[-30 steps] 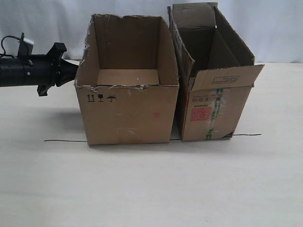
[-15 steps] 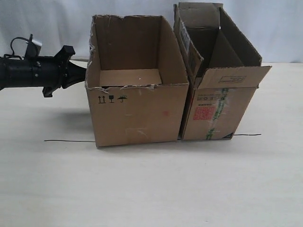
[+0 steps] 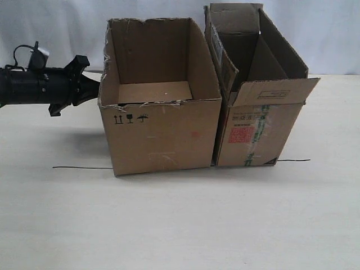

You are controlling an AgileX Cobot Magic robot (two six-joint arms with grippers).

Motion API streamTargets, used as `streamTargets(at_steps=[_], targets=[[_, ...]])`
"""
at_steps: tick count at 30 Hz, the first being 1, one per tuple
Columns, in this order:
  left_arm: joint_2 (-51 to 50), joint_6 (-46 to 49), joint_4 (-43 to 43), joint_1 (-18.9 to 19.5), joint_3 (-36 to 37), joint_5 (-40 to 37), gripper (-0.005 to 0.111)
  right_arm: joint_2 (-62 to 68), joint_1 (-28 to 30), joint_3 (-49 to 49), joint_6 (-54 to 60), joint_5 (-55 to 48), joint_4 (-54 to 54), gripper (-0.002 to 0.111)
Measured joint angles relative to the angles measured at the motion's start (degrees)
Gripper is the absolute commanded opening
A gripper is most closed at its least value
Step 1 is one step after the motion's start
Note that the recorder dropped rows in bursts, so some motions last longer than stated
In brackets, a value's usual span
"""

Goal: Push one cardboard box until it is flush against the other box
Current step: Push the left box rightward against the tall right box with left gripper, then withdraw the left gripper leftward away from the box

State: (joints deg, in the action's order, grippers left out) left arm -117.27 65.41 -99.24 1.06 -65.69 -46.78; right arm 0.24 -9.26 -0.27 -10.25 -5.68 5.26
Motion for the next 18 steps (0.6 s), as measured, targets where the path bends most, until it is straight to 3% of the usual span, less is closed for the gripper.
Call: streamTargets(at_steps=[5, 7, 9, 10, 12, 15, 18], targets=[[0.0, 0.0, 0.0, 0.4, 0.0, 0.0, 0.0, 0.0, 0.0, 0.0, 0.0, 0.0, 0.0, 0.005], [0.7, 0.1, 0.0, 3.2, -0.2, -1.3, 0.0, 0.0, 0.0, 0.0, 0.0, 0.0, 0.0, 0.005], [3.3, 0.3, 0.1, 8.9, -0.4, -3.9, 0.0, 0.0, 0.0, 0.0, 0.0, 0.0, 0.0, 0.005], [6.5, 0.3, 3.4, 12.8, -0.5, -5.1, 0.0, 0.0, 0.0, 0.0, 0.0, 0.0, 0.0, 0.005], [12.9, -1.1, 12.2, 16.9, 0.3, -5.2, 0.0, 0.0, 0.0, 0.0, 0.0, 0.0, 0.0, 0.005], [24.5, -0.7, 20.6, 19.7, 9.3, -2.5, 0.0, 0.0, 0.0, 0.0, 0.0, 0.0, 0.0, 0.005], [37.1, 7.5, 13.1, 20.1, 24.2, 3.1, 0.0, 0.0, 0.0, 0.0, 0.0, 0.0, 0.0, 0.005]])
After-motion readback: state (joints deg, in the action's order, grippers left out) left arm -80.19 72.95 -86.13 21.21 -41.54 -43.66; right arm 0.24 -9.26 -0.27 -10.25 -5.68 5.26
